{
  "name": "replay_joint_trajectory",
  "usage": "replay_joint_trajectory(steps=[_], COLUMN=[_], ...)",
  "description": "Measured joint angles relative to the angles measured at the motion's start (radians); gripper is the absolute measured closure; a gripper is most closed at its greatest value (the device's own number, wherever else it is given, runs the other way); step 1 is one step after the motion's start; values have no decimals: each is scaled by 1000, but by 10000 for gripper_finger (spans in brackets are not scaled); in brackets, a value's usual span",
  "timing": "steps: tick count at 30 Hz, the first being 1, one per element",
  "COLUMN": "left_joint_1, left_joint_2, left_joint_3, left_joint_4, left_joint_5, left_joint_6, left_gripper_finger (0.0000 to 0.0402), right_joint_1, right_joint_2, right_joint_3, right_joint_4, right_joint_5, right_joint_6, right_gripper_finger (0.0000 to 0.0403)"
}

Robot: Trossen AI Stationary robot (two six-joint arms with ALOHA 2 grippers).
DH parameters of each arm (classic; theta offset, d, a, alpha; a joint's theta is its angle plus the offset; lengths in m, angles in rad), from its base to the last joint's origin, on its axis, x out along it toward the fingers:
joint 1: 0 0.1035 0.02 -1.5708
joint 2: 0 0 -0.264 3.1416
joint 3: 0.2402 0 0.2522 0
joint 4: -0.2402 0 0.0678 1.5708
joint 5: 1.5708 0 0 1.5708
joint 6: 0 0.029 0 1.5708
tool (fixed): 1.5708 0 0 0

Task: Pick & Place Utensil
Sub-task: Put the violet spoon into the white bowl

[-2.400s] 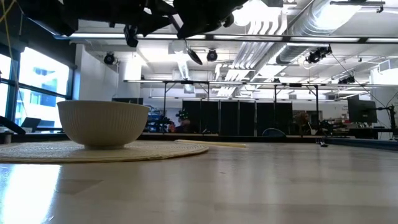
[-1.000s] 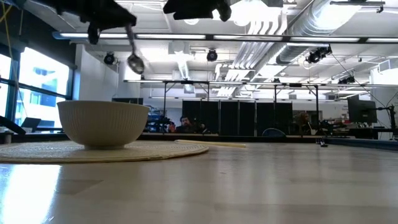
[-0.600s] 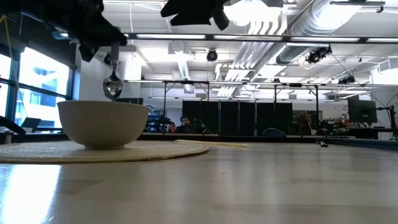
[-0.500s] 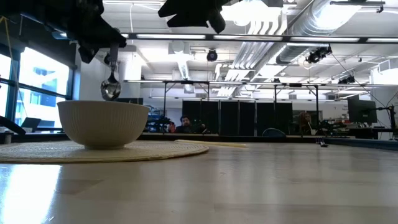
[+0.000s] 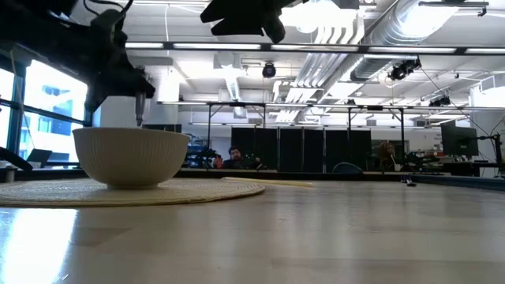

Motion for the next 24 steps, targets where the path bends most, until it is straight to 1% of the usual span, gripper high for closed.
replay_joint_trajectory(steps=[4,7,11,14,17,20,24], left_joint_1=[0,0,0,0,0,0,0], left_joint_2=[32,73,119,130,131,131,130], left_joint_3=[-9,-9,-9,-9,-9,-7,-6], left_joint_4=[-11,-23,-23,-18,-22,-30,-60], left_joint_5=[-9,-38,-74,-87,-87,-84,-93], left_joint_6=[-88,-143,-172,-176,-176,-139,-102], left_gripper_finger=[373,373,373,373,373,372,357], right_joint_1=[0,0,0,0,0,0,0], right_joint_2=[0,0,0,1,1,1,1], right_joint_3=[0,0,0,0,0,0,0], right_joint_4=[0,0,1,1,1,0,0], right_joint_5=[2,5,49,75,77,77,76], right_joint_6=[1,2,-6,6,11,11,10], right_gripper_finger=[236,235,235,234,234,233,233])
